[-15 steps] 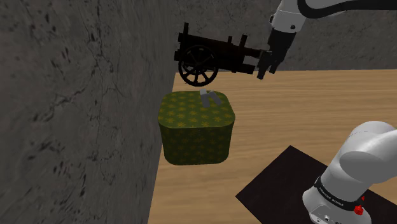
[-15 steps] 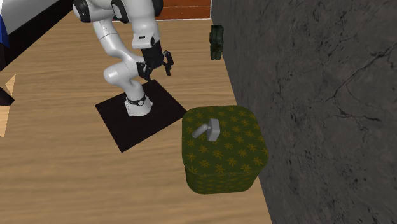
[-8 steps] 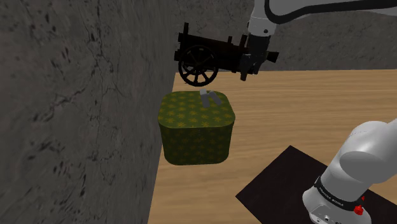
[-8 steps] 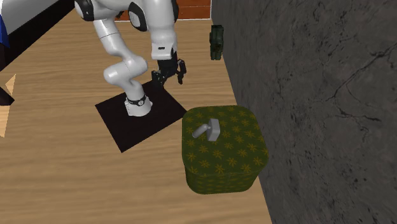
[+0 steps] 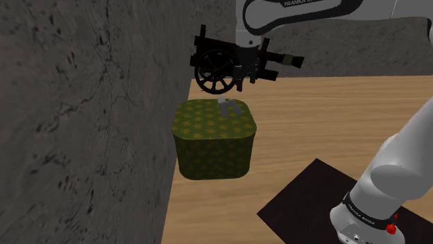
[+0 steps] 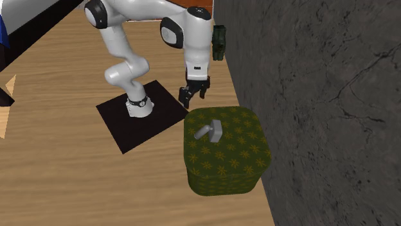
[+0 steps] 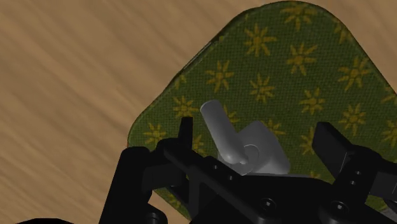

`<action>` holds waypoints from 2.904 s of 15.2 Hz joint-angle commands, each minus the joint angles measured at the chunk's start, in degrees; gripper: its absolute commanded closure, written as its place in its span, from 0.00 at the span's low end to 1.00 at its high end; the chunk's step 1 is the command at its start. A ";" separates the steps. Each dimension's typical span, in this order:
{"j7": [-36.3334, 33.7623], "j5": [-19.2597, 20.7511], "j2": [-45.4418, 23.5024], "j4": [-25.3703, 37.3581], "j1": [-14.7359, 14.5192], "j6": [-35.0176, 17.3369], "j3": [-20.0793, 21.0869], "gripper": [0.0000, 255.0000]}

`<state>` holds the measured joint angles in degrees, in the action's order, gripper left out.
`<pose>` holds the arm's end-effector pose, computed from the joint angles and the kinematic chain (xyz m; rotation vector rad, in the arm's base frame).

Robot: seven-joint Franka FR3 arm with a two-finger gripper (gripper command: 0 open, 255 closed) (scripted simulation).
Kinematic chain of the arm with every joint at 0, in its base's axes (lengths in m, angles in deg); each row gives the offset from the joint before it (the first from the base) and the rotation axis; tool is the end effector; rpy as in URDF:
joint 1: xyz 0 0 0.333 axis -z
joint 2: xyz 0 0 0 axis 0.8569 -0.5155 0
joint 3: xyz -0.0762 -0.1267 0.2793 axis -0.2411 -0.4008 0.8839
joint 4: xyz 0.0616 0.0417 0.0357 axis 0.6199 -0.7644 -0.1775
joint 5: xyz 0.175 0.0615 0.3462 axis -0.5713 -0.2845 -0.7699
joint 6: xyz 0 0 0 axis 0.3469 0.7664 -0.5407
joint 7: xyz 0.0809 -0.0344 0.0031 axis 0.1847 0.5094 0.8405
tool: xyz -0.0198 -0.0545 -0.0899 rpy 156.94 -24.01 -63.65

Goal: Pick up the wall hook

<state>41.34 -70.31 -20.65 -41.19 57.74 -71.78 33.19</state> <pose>0.5100 0.1083 0.5725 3.0428 0.2379 -0.0016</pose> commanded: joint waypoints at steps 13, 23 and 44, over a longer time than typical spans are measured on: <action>-2.94 7.53 -26.29 22.31 -3.76 4.18 2.27 0.00; -3.34 7.62 -26.39 19.60 -3.65 1.40 2.23 1.00; -1.87 7.71 -27.37 32.82 -4.52 13.55 2.37 1.00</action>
<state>39.40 -62.63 -47.90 -9.01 53.27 -58.77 35.56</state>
